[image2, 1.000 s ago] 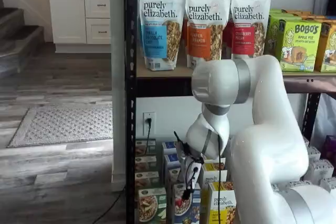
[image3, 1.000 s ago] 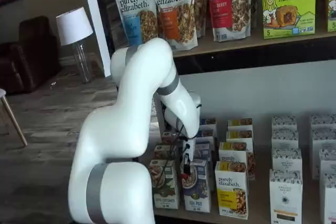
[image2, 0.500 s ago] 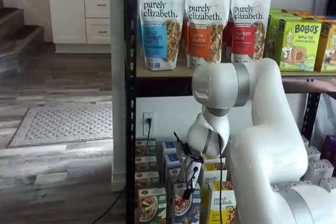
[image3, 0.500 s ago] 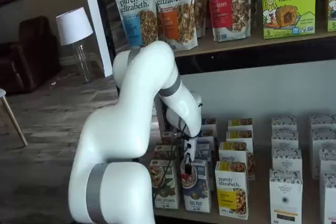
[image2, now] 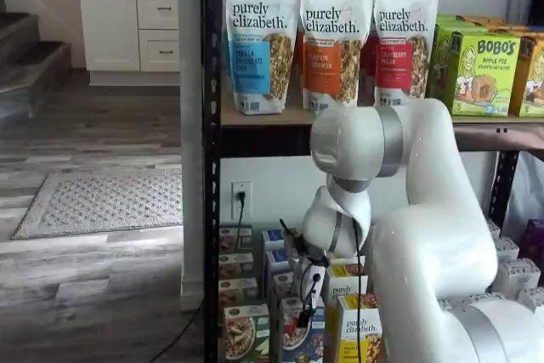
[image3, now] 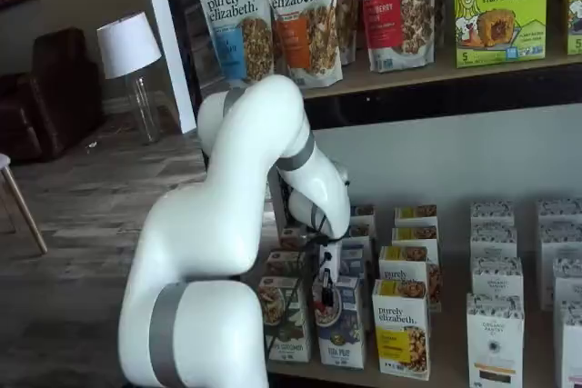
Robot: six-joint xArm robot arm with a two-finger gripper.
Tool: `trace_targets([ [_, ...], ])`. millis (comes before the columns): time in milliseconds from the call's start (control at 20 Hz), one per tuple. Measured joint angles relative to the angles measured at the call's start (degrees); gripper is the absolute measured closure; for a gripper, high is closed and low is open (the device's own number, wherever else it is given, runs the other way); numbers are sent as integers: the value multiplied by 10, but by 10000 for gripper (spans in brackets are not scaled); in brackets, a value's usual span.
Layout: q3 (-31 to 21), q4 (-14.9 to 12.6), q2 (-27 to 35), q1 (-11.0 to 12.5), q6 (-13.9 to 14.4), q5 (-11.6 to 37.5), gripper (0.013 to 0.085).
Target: Pick up the blue and white box that is on the bottom shelf, the second box from the left
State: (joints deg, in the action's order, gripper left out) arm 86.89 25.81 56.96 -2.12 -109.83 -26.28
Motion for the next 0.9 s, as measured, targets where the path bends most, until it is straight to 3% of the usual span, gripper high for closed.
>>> trace_targets([
  [900, 2, -44, 17, -6, 41, 19, 130],
])
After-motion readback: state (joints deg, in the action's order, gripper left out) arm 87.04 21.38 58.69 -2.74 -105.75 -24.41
